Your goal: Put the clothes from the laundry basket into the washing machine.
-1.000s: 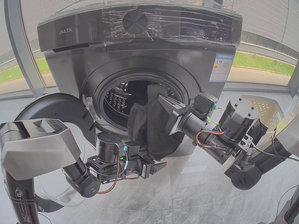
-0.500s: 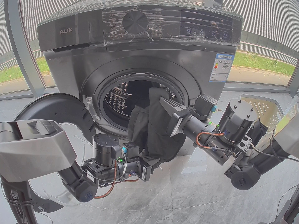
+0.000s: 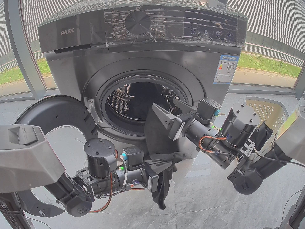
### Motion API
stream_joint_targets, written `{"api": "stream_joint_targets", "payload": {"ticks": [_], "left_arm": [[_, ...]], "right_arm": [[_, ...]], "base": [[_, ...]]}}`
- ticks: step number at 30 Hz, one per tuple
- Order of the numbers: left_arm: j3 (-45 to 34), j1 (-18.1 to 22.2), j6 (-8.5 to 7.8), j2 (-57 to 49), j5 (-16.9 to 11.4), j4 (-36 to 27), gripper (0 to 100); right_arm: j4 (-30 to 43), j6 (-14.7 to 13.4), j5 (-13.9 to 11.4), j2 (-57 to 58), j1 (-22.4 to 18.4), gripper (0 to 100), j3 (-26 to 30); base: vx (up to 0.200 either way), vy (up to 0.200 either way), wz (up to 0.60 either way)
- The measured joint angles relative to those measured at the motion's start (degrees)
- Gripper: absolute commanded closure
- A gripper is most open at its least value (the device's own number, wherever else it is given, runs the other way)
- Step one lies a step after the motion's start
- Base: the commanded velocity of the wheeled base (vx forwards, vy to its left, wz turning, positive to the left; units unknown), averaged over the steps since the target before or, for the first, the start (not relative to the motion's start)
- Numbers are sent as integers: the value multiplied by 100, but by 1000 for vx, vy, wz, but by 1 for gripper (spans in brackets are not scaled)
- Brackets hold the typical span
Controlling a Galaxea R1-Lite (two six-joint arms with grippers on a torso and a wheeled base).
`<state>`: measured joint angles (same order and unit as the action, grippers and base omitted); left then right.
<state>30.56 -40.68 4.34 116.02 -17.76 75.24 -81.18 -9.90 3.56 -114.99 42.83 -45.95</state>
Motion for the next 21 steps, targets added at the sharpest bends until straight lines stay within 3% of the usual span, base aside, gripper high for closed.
{"api": "stream_joint_targets", "payload": {"ticks": [6,13,21], "left_arm": [[372,102,334,-50,127,132,100],[808,289,389,-52,492,148,100],[1182,469,408,-61,1022,150,100]], "right_arm": [[5,2,-6,72,-121,0,188],[18,27,29,179,-419,0,552],[24,148,13,163,-866,0,1364]], "base": [[0,0,0],[0,0,0],[0,0,0]]}}
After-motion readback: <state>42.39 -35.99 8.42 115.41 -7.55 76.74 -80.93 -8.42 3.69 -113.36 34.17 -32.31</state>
